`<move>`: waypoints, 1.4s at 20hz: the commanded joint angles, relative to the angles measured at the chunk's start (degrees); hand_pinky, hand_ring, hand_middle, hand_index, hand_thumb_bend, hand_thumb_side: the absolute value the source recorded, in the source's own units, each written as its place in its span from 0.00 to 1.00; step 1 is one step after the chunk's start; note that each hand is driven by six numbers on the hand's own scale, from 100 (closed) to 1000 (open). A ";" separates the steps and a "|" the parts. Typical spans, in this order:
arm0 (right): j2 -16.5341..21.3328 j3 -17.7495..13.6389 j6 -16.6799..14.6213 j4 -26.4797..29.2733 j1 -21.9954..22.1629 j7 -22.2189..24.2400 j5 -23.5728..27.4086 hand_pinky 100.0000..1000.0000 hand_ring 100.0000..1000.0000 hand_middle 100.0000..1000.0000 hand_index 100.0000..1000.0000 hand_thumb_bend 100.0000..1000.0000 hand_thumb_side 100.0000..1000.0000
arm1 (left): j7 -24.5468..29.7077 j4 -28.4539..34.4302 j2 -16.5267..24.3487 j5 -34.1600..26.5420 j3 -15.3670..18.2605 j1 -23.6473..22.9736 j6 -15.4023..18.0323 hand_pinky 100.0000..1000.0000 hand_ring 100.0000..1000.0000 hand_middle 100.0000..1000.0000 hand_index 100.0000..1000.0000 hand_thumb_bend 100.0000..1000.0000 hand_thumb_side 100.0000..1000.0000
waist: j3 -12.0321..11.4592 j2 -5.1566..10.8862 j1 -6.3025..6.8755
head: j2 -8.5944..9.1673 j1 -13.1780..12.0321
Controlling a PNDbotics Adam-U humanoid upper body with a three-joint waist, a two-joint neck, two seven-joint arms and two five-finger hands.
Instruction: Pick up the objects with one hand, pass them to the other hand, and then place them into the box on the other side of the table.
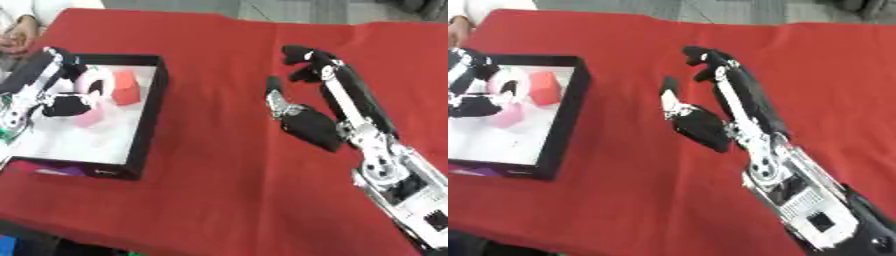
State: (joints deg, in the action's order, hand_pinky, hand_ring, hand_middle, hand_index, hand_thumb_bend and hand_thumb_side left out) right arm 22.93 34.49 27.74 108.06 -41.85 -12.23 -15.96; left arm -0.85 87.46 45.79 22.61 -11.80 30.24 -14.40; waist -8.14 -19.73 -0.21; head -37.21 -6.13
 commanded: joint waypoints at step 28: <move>5.43 -14.33 -3.32 2.46 3.35 -13.42 6.04 0.78 0.72 0.80 0.89 0.00 0.51 | -10.66 17.90 -12.98 -36.94 14.74 -4.29 3.39 0.84 0.67 0.68 0.74 0.27 1.00 | 0.60 1.82 1.46 | -0.07 4.65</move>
State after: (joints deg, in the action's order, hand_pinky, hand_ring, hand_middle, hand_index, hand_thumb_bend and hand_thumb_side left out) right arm 26.90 22.07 24.76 109.44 -37.92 -24.22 -10.79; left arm -10.85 103.36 32.75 -11.65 1.37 25.59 -11.49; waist -7.46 -19.41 1.11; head -37.65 -1.74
